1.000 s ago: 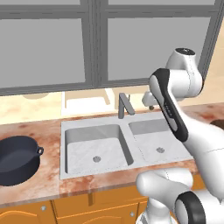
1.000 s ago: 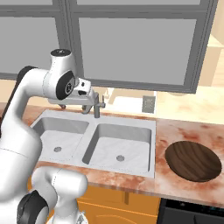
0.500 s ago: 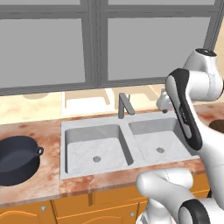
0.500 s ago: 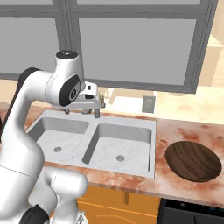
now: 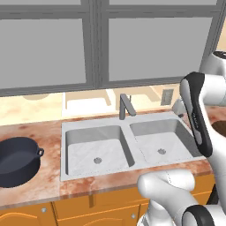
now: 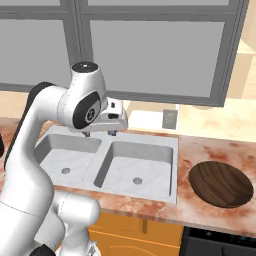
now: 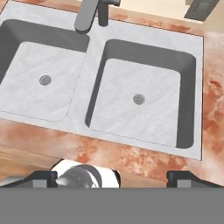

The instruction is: Place the bowl in the left basin and the pot in the right basin of the sink.

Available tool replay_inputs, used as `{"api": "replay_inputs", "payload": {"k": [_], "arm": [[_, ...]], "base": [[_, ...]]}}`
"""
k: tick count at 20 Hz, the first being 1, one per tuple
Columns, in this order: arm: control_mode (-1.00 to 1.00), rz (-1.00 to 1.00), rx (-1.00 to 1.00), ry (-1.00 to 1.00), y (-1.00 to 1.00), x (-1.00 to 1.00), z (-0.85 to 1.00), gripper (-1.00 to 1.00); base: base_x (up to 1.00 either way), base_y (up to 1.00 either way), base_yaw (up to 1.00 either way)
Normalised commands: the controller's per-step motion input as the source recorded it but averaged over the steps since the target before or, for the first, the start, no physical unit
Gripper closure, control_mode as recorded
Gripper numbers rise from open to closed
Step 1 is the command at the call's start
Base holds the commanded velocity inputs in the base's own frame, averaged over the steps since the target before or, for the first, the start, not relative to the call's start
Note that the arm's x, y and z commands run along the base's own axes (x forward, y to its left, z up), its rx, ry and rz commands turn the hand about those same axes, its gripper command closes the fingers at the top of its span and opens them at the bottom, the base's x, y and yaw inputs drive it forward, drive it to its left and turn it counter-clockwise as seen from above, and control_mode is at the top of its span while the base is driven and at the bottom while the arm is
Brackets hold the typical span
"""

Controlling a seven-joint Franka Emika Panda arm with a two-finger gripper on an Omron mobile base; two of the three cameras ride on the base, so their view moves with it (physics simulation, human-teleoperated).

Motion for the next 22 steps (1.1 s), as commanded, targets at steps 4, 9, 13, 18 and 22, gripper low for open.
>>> {"api": "replay_inputs", "payload": {"k": [4, 9, 13, 18, 22], "arm": [[-1.00, -0.10, -0.08, -0.04, -0.35, -0.06, -0.14, -1.00], [-1.00, -0.18, -0.15, 0.00, -0.32, 0.04, -0.17, -1.00], [-1.00, -0.24, -0.12, 0.00, -0.28, 0.09, -0.18, -1.00], [-1.00, -0.26, -0.05, 0.05, -0.30, 0.04, -0.13, -1.00], [-1.00, -0.20, 0.00, 0.19, -0.30, 0.07, -0.13, -1.00]], "base": [[0.00, 0.00, 0.00], [0.00, 0.00, 0.00], [0.00, 0.00, 0.00], [0.00, 0.00, 0.00], [0.00, 0.00, 0.00]]}}
